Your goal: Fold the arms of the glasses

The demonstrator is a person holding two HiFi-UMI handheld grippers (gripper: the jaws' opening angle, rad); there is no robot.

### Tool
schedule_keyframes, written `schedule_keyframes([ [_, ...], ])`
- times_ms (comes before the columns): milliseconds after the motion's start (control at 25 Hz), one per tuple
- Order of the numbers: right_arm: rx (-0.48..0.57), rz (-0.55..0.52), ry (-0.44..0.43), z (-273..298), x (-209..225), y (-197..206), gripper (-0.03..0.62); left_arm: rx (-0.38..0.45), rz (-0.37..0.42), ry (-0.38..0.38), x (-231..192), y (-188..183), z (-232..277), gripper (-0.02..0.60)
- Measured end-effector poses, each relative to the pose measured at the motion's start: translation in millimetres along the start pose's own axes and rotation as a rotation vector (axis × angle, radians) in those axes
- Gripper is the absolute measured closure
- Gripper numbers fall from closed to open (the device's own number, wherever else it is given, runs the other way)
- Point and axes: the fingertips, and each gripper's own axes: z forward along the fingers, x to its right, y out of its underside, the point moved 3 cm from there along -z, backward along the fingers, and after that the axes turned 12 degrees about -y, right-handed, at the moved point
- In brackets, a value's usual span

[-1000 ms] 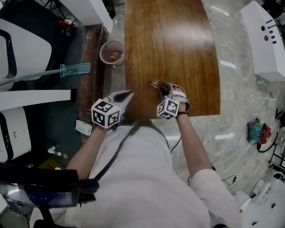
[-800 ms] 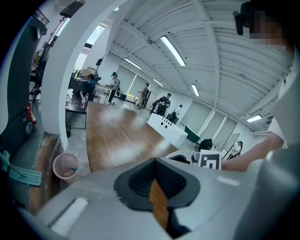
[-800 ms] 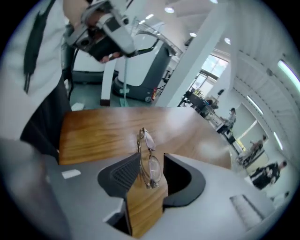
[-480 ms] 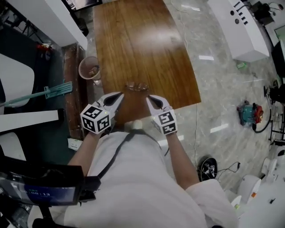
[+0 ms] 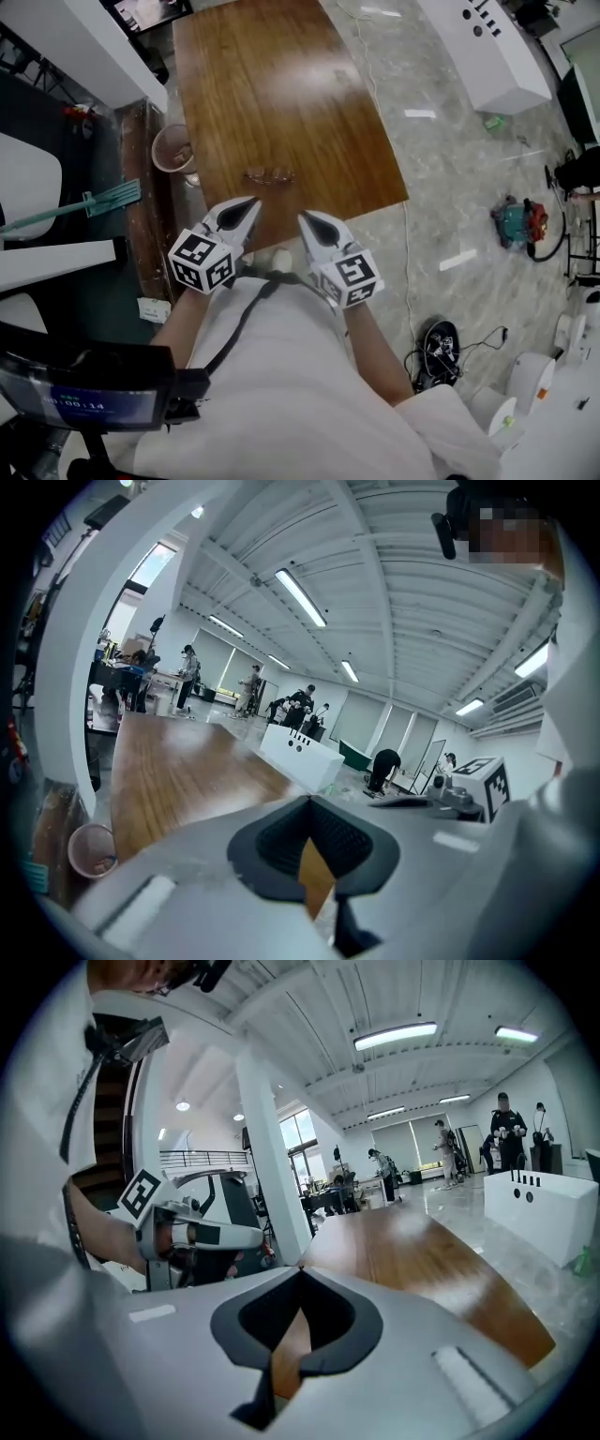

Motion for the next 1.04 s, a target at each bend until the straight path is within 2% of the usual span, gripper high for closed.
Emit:
schedule_keyframes([
  [240,-0.005,-0.011,0.064,-1,-9,-8,0.586,0.024,0.024,0.011,-7,-10,-14,0.577],
  [1040,-0.031,-0.032,0.145,35,-24,-17,0.586,0.031,0.036,0.047,-51,-20,-32,0.577],
])
